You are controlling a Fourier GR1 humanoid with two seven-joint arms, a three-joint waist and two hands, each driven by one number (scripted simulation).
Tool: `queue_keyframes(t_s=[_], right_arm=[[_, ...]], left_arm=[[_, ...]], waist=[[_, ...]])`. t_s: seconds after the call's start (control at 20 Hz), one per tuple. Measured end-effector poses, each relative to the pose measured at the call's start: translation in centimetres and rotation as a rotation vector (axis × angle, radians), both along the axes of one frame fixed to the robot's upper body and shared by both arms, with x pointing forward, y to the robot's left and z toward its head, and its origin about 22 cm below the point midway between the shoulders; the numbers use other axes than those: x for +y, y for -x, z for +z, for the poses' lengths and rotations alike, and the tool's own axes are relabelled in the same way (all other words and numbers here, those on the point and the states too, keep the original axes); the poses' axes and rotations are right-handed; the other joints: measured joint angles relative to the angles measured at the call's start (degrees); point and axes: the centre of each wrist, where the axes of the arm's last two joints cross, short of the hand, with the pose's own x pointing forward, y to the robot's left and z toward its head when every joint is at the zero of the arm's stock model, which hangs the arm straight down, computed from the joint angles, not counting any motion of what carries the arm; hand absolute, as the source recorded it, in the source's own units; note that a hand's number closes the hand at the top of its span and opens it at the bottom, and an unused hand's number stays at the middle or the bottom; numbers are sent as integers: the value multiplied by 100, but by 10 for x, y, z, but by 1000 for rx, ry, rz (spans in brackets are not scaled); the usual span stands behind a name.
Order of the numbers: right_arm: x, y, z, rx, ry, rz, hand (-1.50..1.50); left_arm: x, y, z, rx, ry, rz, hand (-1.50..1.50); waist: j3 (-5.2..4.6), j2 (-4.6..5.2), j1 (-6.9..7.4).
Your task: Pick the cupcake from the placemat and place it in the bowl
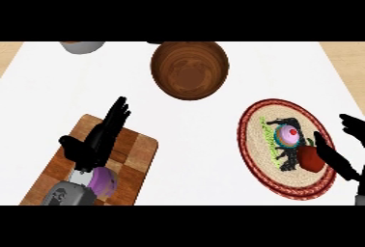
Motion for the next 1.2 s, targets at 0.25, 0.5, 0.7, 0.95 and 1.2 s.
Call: queue_keyframes(t_s=[0.25,0.5,0.7,0.95,1.2], right_arm=[[30,18,13,19,162,59,-150],[25,22,33,243,354,-6,-150],[38,15,60,424,400,-77,-150],[64,-9,93,602,378,-89,-150],[79,-38,100,682,312,-59,-150]], left_arm=[[-7,1,13,9,55,-48,0],[-10,-1,22,7,73,-65,0],[-11,-2,25,7,80,-71,0],[-19,-5,27,6,81,-89,0],[-19,-8,29,10,80,-85,0]], waist=[[7,26,165],[-13,45,231],[-17,55,299],[-4,70,362],[9,74,377]])
